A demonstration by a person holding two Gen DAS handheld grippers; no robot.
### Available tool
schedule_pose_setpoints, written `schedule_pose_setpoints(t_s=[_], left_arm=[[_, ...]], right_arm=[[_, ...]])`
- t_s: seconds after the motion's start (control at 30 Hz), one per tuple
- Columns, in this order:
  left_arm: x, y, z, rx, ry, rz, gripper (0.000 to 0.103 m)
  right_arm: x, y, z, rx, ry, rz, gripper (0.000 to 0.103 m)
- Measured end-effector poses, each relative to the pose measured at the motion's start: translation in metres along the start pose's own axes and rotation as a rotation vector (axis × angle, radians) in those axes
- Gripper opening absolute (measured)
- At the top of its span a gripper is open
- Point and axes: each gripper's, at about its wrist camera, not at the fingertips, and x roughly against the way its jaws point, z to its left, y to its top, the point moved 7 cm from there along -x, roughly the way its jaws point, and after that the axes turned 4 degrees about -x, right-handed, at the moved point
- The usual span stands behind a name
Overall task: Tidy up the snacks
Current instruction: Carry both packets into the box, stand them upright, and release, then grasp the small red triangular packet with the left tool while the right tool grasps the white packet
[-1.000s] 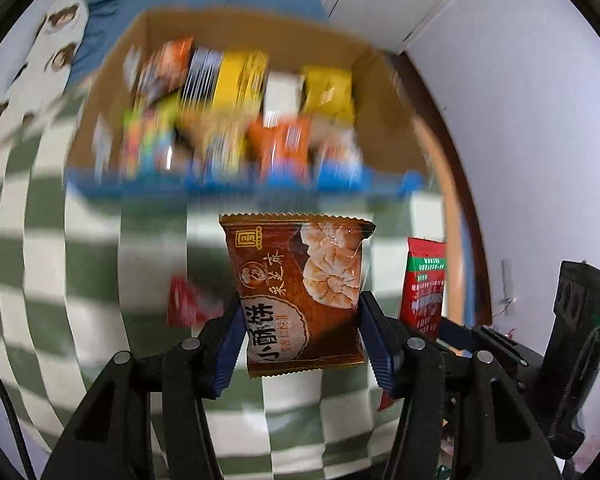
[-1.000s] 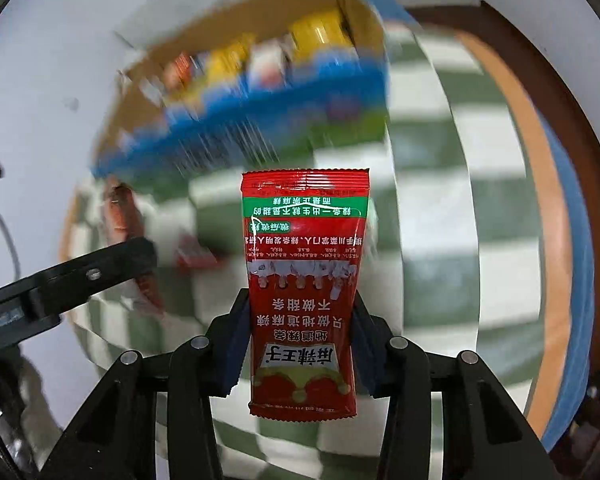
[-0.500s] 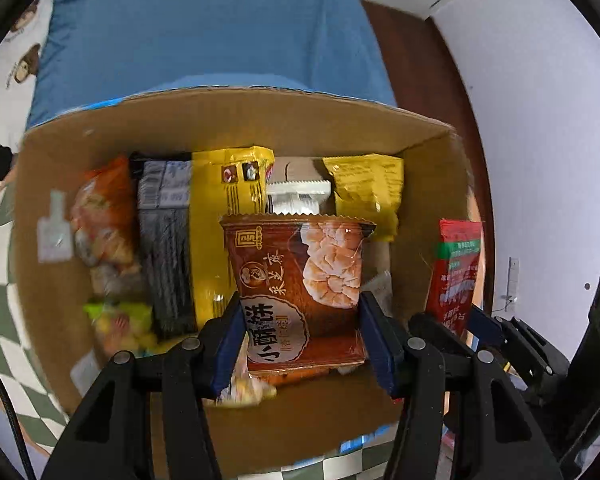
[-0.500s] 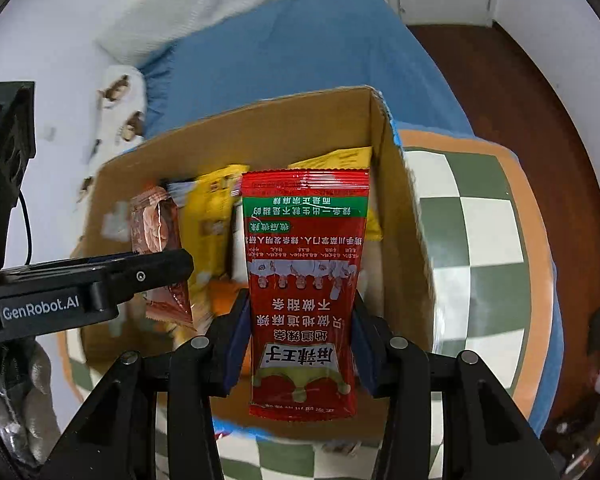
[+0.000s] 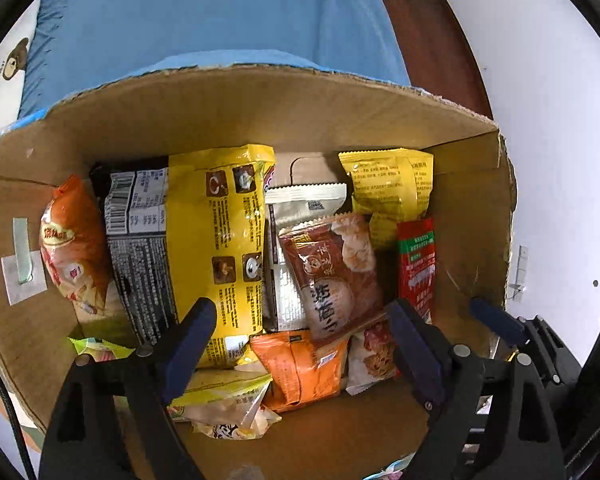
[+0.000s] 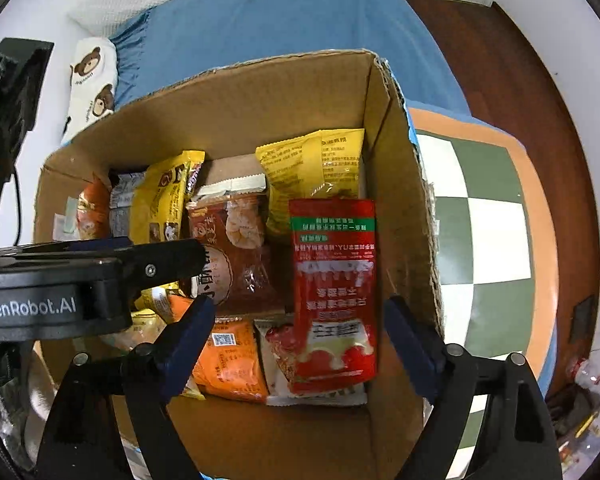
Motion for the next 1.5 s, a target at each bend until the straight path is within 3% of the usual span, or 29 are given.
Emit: schedule_pose_setpoints(t_s=[0.1,0.33,0.77,1.23,1.5], left_arm=[[0.008,-0.012,0.002,0.004,0.03,-0.03,0.088],[0.053,-0.047,0.009,0.028,0.11,-0.208,0.088],[0.111,-0.12,0.027,0.039,0.27,-0.52,0.088],[0.15,-0.197,0.004,0.019,0.297,-0.702,0.088],[0.17,-0.235,-0.002,0.026,0.298,-0.759,0.088]], right_arm=[[0.002,-0.002,0.0,0.009,-0.005,-0.013,0.093],[0.025,-0.014,-0.008,0.008,-0.023,-0.091,0.094],[0.067,-0.073,-0.005,0.047,-0.017,-0.26,0.094],[0.138,-0.137,0.007,0.094,-0.04,-0.495,0.094],[0.17,-0.171,0.011,0.101,-0.004,-0.551,0.094]])
